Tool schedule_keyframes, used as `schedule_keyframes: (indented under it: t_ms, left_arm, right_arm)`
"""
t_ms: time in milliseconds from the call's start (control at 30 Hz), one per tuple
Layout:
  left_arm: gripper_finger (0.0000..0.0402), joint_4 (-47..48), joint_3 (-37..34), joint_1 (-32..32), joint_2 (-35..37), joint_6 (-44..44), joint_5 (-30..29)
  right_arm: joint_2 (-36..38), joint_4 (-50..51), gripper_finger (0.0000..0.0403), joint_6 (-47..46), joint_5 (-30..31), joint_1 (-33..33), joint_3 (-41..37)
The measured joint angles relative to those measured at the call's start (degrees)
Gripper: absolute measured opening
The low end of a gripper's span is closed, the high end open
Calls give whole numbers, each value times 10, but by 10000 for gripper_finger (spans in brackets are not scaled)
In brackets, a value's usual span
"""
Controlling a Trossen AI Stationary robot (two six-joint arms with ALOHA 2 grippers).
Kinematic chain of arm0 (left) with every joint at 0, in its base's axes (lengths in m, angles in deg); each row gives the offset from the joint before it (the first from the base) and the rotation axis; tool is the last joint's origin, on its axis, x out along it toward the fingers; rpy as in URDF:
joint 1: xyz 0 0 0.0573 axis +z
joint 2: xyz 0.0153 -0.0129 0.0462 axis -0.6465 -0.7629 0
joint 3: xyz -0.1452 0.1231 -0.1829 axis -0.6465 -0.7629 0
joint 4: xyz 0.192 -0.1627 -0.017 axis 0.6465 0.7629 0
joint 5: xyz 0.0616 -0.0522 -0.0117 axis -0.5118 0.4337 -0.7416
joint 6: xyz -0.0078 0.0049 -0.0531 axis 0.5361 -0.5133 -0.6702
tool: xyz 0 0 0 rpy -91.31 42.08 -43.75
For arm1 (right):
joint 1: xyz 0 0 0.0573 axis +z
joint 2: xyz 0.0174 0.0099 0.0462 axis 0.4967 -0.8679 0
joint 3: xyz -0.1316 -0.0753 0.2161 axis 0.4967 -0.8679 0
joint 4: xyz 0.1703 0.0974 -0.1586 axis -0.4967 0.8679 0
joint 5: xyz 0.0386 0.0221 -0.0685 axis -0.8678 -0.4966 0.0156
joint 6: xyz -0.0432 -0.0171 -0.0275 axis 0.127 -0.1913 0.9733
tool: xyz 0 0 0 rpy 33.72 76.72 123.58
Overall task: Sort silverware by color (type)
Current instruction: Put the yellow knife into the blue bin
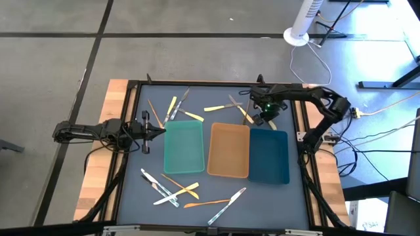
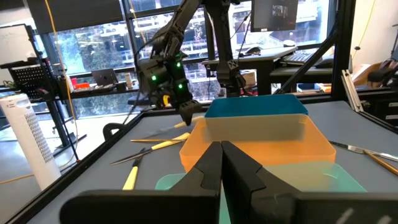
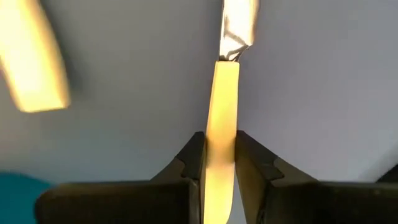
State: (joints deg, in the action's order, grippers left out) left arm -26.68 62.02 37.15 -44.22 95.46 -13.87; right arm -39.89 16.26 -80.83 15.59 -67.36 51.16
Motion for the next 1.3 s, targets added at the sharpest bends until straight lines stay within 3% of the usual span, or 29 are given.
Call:
schedule_keyframes:
  t_ms: [233, 1133, 1300]
  left_arm:
    - [0, 0, 0, 0, 0, 0, 0]
    - [0, 0, 0, 0, 0, 0, 0]
    - [0, 0, 0, 0, 0, 0, 0]
  right_arm:
    - [39, 49, 52, -3, 36, 0, 0]
    - [187, 90, 52, -6, 25, 0, 1]
    - [221, 89, 52, -25, -3, 1, 2]
